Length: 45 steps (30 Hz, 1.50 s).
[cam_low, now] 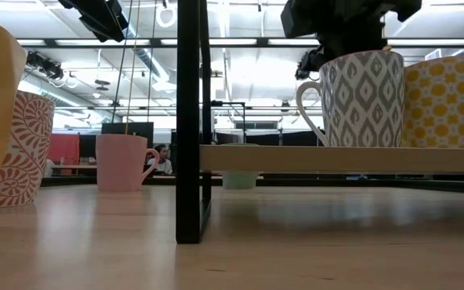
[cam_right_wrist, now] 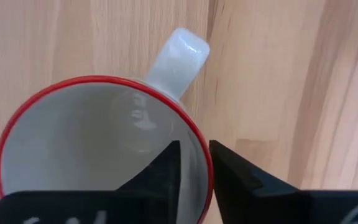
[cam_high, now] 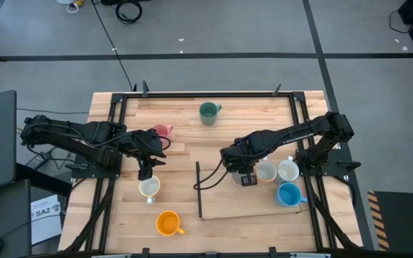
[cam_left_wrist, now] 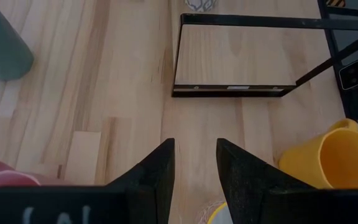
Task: Place coffee mugs
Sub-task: Put the gray patterned mug on the shelf, then put the yellow mug on the shelf
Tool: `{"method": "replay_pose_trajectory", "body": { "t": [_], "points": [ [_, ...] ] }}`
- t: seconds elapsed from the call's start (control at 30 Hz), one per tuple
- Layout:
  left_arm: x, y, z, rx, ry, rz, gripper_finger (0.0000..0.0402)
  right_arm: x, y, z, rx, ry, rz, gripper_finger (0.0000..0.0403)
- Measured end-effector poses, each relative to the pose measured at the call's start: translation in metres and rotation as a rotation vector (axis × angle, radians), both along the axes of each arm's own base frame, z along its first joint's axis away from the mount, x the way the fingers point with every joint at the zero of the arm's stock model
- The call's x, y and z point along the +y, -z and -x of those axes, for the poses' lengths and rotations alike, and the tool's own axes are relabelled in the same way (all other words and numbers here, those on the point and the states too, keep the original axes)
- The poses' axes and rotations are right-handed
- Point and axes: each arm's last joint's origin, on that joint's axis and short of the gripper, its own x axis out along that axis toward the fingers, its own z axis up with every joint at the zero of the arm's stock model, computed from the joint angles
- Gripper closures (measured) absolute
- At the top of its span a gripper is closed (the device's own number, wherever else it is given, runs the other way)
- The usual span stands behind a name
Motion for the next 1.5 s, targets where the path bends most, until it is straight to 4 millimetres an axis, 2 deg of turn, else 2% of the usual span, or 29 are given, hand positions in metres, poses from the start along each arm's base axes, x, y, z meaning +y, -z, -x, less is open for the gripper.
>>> {"method": "replay_pose_trajectory", "body": {
  "t": [0.2,0.37,1.17,1.5],
  "points": [
    [0.0,0.0,0.0,0.0,0.0,0.0,0.0278,0.0,0.0,0.0,0.001,0.001,0.001,0.0271],
    [0.0,0.0,0.0,0.0,0.0,0.0,0.0279,0.0,0.0,0.0,0.0,0.001,0.003,0.0253],
    [0.0,0.0,0.0,0.0,0.0,-0.001,0.0279,0.0,-0.001,0.002,0.018,-0.002,-0.014,0.0254],
    [0.0,0.0,0.0,0.0,0.0,0.0,0.0278,-0.006,-0.03,0.0,0.005,-0.011,-0.014,0.0254]
  ]
}}
